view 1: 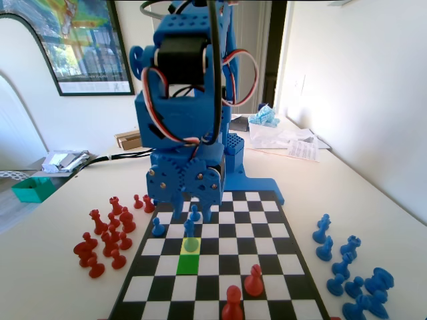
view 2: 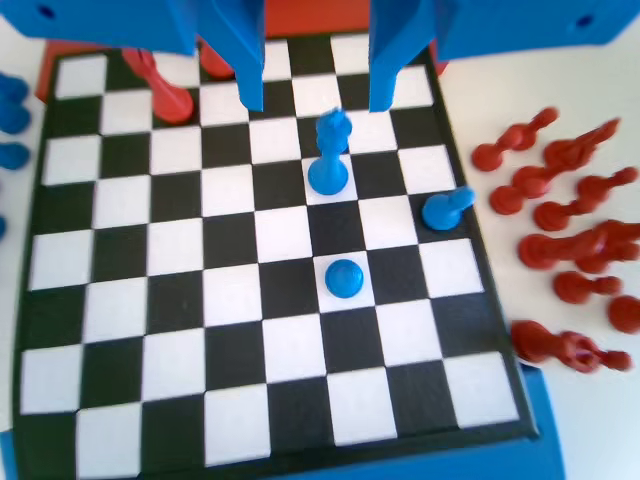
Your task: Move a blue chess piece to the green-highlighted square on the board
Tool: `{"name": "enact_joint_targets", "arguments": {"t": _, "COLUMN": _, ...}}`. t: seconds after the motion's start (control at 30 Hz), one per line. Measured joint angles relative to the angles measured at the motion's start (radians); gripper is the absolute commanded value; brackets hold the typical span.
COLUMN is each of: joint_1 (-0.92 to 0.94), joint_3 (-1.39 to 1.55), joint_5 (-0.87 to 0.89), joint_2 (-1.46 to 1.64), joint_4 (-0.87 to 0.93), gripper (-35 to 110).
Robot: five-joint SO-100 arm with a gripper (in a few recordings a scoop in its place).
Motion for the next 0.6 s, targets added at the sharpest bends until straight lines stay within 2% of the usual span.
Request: {"name": "enact_joint_targets", "arguments": {"t": 0.6, "joint_1": 0.008, "joint_3": 0.003, "joint_5": -0.018, "joint_2": -0.081, "joint_4": -0.028, "gripper": 16}}
